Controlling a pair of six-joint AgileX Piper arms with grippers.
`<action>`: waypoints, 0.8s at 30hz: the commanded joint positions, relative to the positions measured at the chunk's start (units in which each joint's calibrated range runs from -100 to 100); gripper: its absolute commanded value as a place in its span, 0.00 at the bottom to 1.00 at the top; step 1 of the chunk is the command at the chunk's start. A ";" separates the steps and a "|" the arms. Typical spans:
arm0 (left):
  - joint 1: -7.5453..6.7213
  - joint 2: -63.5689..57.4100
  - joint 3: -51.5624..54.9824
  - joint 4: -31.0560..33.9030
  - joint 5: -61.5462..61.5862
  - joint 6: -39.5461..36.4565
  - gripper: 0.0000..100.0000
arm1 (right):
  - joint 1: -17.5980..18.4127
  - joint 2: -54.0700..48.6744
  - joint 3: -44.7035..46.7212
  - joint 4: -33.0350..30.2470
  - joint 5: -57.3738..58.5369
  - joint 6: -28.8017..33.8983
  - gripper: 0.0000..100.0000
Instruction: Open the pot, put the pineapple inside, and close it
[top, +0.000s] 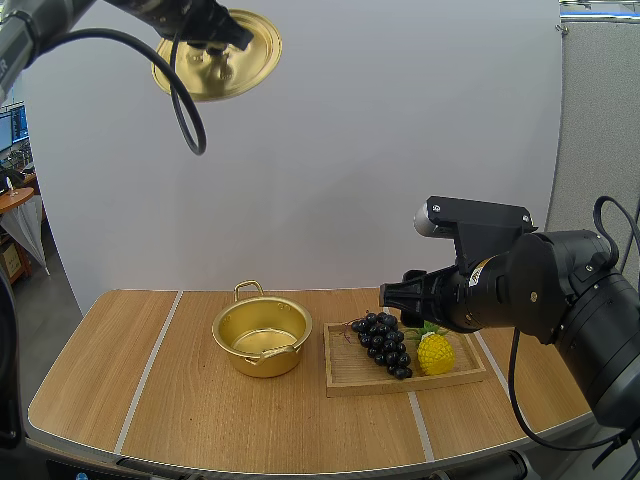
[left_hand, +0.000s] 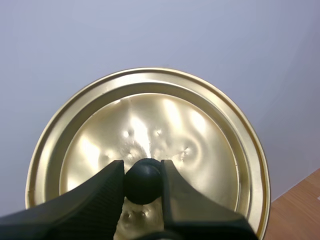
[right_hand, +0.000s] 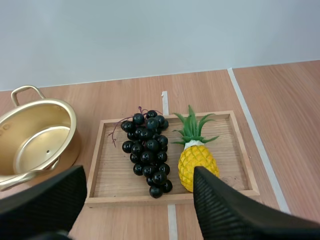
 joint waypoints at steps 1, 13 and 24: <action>-0.19 -0.54 -6.15 0.29 -2.05 -1.08 0.00 | -0.23 -0.04 -0.46 0.20 -7.52 -1.69 1.00; -0.19 -0.66 -6.17 0.29 -2.28 -1.08 0.00 | -0.23 3.61 -0.46 2.74 -11.04 -7.94 1.00; -0.19 -0.66 -6.17 0.29 -2.28 -1.08 0.00 | -0.23 6.79 -0.46 -11.19 -12.01 1.33 1.00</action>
